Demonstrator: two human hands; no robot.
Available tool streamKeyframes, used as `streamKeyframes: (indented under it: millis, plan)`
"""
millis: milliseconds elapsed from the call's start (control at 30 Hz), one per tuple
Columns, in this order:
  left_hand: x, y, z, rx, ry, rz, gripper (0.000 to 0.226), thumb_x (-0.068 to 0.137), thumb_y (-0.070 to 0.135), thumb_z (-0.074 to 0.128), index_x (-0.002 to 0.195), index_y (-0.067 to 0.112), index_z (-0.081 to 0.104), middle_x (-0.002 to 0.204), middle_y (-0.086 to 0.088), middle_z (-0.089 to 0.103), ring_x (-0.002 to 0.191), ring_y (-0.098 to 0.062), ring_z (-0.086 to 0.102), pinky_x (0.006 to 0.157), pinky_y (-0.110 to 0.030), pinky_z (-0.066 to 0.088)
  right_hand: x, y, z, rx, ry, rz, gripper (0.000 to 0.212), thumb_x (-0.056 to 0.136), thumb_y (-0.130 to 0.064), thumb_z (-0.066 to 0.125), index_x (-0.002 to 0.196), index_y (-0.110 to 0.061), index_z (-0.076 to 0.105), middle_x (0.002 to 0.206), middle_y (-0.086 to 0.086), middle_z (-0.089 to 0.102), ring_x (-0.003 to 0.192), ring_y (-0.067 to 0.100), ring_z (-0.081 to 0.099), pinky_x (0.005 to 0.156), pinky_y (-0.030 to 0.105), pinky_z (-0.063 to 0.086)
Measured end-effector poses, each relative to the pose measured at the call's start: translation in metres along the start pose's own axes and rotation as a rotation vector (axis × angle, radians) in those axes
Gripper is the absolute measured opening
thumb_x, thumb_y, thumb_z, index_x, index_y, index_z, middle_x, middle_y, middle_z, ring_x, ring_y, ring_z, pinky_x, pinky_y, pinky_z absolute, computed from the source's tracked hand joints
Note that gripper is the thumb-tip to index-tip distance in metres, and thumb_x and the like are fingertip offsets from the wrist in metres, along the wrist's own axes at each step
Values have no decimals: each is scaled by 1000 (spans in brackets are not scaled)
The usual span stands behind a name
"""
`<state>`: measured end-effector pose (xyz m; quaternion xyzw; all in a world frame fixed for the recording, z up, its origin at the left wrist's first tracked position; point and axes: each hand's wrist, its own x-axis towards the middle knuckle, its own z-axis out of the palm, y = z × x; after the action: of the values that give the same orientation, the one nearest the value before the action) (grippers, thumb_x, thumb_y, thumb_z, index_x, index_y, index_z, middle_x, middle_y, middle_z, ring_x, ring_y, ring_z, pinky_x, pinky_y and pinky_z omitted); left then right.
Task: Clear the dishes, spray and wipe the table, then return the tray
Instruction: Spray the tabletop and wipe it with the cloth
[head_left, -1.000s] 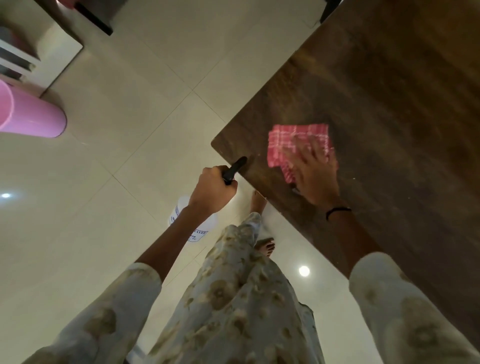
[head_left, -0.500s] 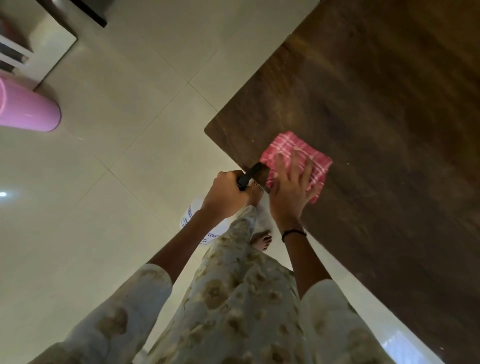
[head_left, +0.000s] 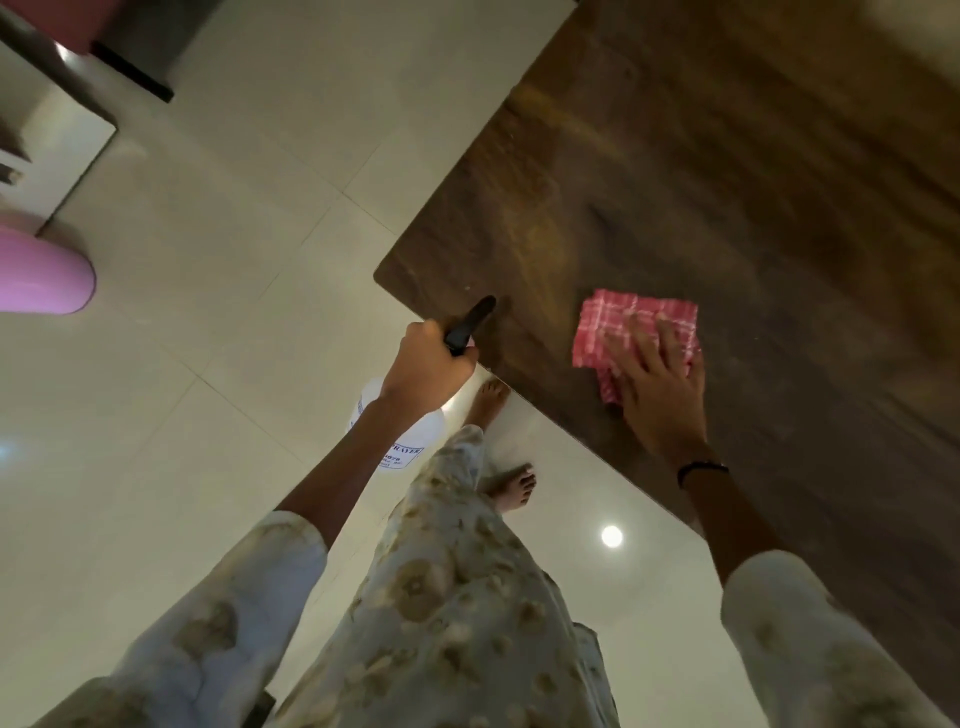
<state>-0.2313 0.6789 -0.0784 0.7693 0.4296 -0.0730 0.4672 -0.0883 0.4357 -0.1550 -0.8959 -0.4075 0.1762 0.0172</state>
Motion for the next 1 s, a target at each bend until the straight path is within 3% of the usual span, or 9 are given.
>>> streamKeyframes:
  millis: [133,233,333,433,533,633,767,933,1000]
  plan:
    - [18,16,-19,-76,71,-10,27,87,19,60,84,-8,59,65,-15,51,58,-26,53,54,-30,43,62,-37,-9,144,95,291,63,96,-32,49,151,-33,16,161,3,6,146,37,-2,105,72,5]
    - [37,30,-35,-99,127,85,21,89,19,59,87,-3,59,62,-6,52,56,-13,54,55,-15,42,104,-80,-13,193,109,295,71,92,-30,56,151,-33,16,161,3,5,146,38,-3,104,71,4]
    - [56,43,-54,-114,187,226,8,88,11,58,83,5,57,60,4,51,51,-2,51,52,-6,37,124,-121,-13,216,90,90,66,88,-27,62,146,-29,32,158,5,19,145,39,8,103,72,10]
    - [72,48,-65,-136,219,339,12,86,2,52,94,-3,59,78,-3,58,57,1,53,59,-6,36,113,-139,-8,176,98,-183,61,78,-25,72,135,-26,50,148,5,41,140,38,29,100,70,23]
    - [85,47,-72,-174,225,367,17,88,3,49,102,-2,56,91,-5,59,63,-8,56,66,-15,43,96,-117,-11,125,57,-465,71,72,-22,78,134,-32,46,146,0,44,139,33,29,101,70,29]
    - [92,46,-70,-198,234,378,20,92,6,50,110,-2,53,104,-8,60,78,-13,60,81,-21,48,89,-80,-18,-28,-37,-685,77,66,-27,84,133,-38,47,147,-5,44,140,28,25,106,68,21]
    - [93,51,-67,-253,274,334,24,91,10,56,113,-1,51,107,-4,58,97,10,56,89,-12,44,102,-67,-31,-105,-157,-769,68,62,-28,87,124,-40,60,140,-8,52,138,27,29,101,73,19]
    - [88,52,-68,-322,279,339,46,89,35,55,117,-1,48,107,1,55,97,-12,59,88,-23,49,129,-91,-51,-60,-193,-781,57,66,-16,84,116,-36,66,133,-10,58,135,27,42,98,75,27]
    - [85,54,-68,-352,239,309,48,88,35,54,120,0,47,104,7,55,97,-2,58,86,-14,47,136,-98,-54,-49,-137,-786,55,66,-19,85,116,-34,66,132,-8,59,134,28,43,101,74,22]
